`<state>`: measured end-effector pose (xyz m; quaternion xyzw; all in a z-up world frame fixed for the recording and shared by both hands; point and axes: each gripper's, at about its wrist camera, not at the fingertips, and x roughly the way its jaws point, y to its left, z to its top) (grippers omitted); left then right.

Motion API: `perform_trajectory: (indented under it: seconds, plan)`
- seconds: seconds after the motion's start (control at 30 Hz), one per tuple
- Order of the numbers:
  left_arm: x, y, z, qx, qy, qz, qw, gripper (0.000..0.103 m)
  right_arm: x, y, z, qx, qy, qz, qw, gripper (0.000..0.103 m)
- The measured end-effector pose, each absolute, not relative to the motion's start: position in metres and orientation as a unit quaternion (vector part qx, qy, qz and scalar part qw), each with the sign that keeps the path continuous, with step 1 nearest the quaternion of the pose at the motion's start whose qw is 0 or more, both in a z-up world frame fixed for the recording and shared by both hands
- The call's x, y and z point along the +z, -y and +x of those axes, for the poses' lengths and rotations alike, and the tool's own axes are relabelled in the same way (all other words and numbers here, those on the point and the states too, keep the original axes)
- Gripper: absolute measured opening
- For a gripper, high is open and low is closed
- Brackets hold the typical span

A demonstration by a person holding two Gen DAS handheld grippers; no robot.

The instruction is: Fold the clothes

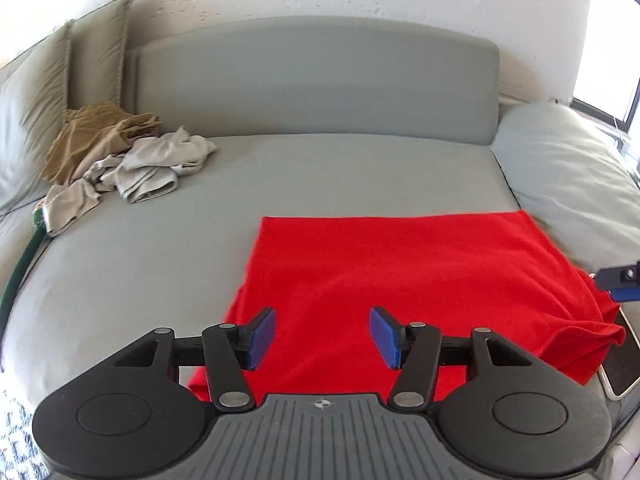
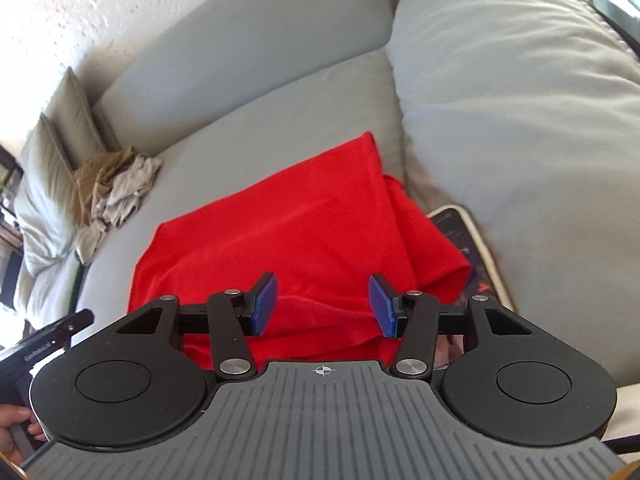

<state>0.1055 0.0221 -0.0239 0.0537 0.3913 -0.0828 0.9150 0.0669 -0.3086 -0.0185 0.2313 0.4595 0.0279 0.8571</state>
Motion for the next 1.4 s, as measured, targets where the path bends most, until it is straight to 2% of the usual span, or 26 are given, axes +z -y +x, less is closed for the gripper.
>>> perform_trajectory:
  seconds: [0.03, 0.07, 0.33, 0.43, 0.53, 0.57, 0.6, 0.73, 0.77, 0.8, 0.83, 0.9, 1.07, 1.2, 1.3, 1.4]
  plan:
    - [-0.030, -0.013, 0.111, -0.085, -0.398, 0.059, 0.911, 0.055, -0.022, 0.302, 0.078, 0.032, -0.467, 0.223, 0.855, 0.068]
    - [-0.037, -0.004, 0.116, -0.088, -0.405, 0.064, 0.908, 0.055, -0.026, 0.296, 0.087, 0.032, -0.474, 0.215, 0.853, 0.069]
    - [-0.089, 0.023, 0.104, -0.114, -0.437, 0.146, 0.880, 0.056, -0.068, 0.269, 0.113, 0.034, -0.525, 0.168, 0.834, 0.069]
    - [-0.091, 0.007, 0.078, -0.135, -0.437, 0.142, 0.878, 0.056, -0.085, 0.259, 0.086, 0.029, -0.543, 0.118, 0.831, 0.067]
    - [-0.082, -0.008, 0.055, -0.150, -0.449, 0.154, 0.868, 0.055, -0.078, 0.246, 0.048, 0.038, -0.553, 0.059, 0.830, 0.066]
    - [-0.075, -0.013, 0.049, -0.152, -0.444, 0.152, 0.870, 0.055, -0.074, 0.247, 0.039, 0.040, -0.566, 0.059, 0.821, 0.063]
    - [-0.069, -0.019, 0.043, -0.154, -0.439, 0.149, 0.872, 0.055, -0.069, 0.251, 0.031, 0.044, -0.572, 0.069, 0.816, 0.054]
    - [-0.047, -0.021, 0.044, -0.152, -0.408, 0.120, 0.892, 0.053, -0.032, 0.269, 0.006, 0.046, -0.500, 0.104, 0.859, 0.053]
    - [-0.044, -0.018, 0.047, -0.152, -0.400, 0.111, 0.897, 0.053, -0.024, 0.273, 0.004, 0.045, -0.473, 0.115, 0.873, 0.046]
    - [-0.040, -0.016, 0.050, -0.153, -0.391, 0.103, 0.902, 0.053, -0.020, 0.274, 0.009, 0.042, -0.457, 0.116, 0.881, 0.017]
    - [-0.037, -0.013, 0.053, -0.153, -0.383, 0.095, 0.906, 0.053, -0.018, 0.274, 0.016, 0.039, -0.444, 0.116, 0.888, 0.003]
    - [-0.051, 0.007, 0.065, -0.161, -0.382, 0.101, 0.904, 0.053, -0.026, 0.267, 0.037, 0.040, -0.438, 0.125, 0.889, 0.003]
    - [-0.087, 0.027, 0.073, -0.168, -0.418, 0.168, 0.877, 0.050, -0.081, 0.251, 0.071, 0.015, -0.498, 0.151, 0.854, 0.006]
    - [-0.079, -0.001, 0.062, -0.165, -0.444, 0.193, 0.859, 0.051, -0.068, 0.260, 0.047, 0.031, -0.522, 0.137, 0.841, 0.008]
    - [-0.062, -0.017, 0.058, -0.154, -0.429, 0.180, 0.872, 0.052, -0.055, 0.268, 0.028, 0.045, -0.539, 0.126, 0.832, 0.039]
    - [-0.045, -0.013, 0.056, -0.157, -0.393, 0.150, 0.893, 0.051, -0.039, 0.285, 0.029, 0.035, -0.489, 0.144, 0.860, 0.042]
